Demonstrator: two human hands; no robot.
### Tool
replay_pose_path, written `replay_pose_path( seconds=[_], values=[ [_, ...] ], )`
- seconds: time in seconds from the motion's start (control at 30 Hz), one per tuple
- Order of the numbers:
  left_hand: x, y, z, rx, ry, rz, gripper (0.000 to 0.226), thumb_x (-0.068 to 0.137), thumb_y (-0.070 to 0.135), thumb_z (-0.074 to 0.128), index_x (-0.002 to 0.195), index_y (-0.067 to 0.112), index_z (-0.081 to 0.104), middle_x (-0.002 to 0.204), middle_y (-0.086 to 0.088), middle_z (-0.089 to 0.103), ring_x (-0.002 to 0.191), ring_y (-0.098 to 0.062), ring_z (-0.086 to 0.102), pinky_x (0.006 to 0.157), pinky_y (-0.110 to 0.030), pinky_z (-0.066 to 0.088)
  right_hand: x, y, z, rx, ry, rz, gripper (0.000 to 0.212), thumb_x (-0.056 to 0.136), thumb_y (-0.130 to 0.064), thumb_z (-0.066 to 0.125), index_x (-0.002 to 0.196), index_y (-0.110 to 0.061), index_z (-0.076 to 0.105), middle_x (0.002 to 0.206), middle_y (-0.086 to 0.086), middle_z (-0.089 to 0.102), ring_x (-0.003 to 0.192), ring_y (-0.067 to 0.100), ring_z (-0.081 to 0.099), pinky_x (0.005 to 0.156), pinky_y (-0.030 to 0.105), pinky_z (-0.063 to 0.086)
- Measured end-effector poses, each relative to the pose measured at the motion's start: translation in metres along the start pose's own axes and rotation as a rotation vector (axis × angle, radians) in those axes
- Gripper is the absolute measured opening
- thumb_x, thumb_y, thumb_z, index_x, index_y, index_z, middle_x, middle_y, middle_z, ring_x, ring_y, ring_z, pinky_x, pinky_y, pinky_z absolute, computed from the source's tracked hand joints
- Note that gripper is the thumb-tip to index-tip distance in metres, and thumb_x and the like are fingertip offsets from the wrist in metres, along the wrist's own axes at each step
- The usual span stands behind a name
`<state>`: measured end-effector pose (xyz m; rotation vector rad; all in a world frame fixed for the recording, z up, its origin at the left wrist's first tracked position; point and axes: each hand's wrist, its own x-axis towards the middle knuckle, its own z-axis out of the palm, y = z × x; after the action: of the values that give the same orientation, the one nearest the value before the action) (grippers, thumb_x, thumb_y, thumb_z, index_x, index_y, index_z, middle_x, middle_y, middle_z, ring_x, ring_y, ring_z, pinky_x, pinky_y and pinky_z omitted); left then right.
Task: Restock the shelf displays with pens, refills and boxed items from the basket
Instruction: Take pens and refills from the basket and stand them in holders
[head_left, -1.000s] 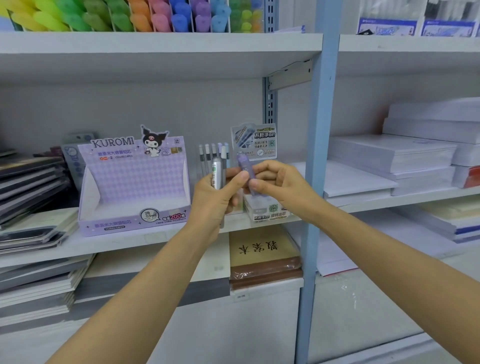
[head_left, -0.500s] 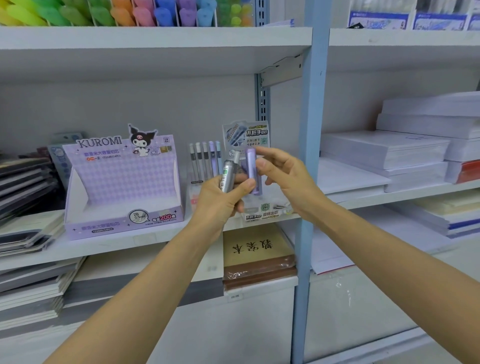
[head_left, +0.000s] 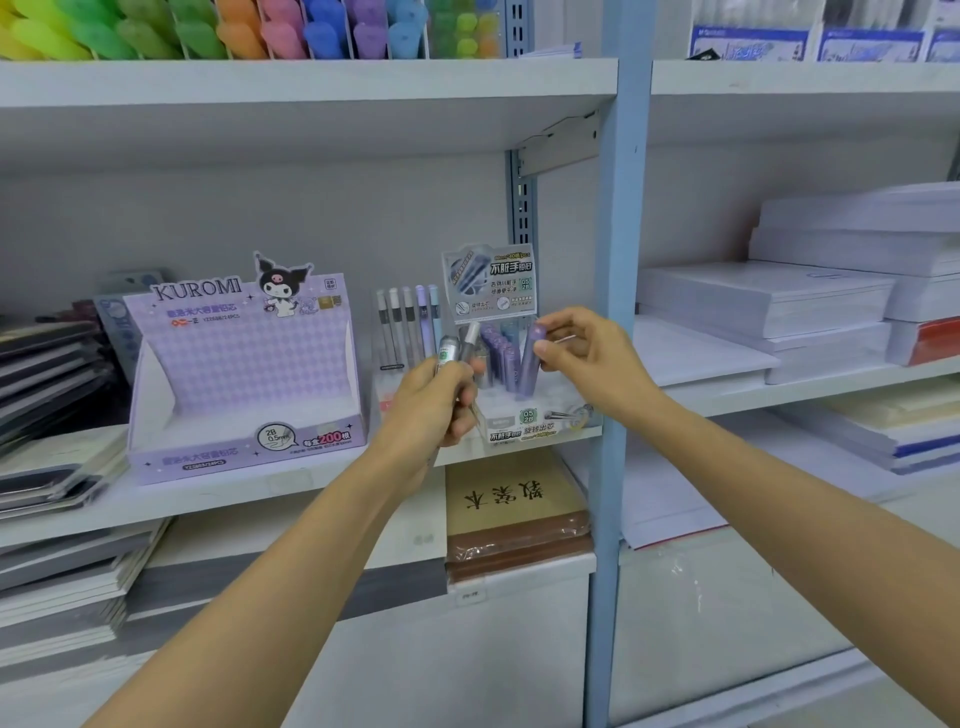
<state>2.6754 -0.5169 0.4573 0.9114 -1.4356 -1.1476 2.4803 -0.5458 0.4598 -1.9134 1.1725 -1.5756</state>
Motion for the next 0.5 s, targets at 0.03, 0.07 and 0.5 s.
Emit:
replay_pose_path(
  seconds=[0.03,0.07,0.5],
  values=[
    [0.000,-0.001,-0.001,0.009,-0.027,-0.002,0.018,0.099,0.014,0.041,0.107,0.009,0.056,0.063,0.003,0.043,0.043,-0.008,0.034,0.036,-0.016,0.025,-0.002,0.002,0.002,-0.021,-0.003,-0.005,0.013,0.092,-0.007,0.062,0.105,-0.010,0.062,0.090,-0.001,0.064,0.083,0.021,0.068,0.076,0.022,0.055],
    [0.000,-0.003,-0.002,0.017,-0.047,-0.005,0.017,0.099,0.014,0.040,0.107,0.010,0.055,0.063,0.005,0.043,0.044,-0.008,0.034,0.037,-0.016,0.025,-0.002,0.002,0.003,-0.039,-0.012,-0.015,0.013,0.092,-0.008,0.062,0.105,-0.011,0.062,0.091,-0.001,0.063,0.084,0.022,0.069,0.076,0.020,0.055],
    [-0.001,-0.016,-0.011,0.156,-0.124,0.047,0.022,0.102,0.028,0.047,0.117,0.014,0.055,0.068,0.008,0.040,0.055,-0.004,0.037,0.049,-0.015,0.033,-0.001,0.013,0.012,-0.280,-0.082,-0.151,0.016,0.086,-0.010,0.071,0.102,-0.011,0.066,0.089,0.001,0.065,0.082,0.013,0.062,0.072,0.021,0.046]
  ],
)
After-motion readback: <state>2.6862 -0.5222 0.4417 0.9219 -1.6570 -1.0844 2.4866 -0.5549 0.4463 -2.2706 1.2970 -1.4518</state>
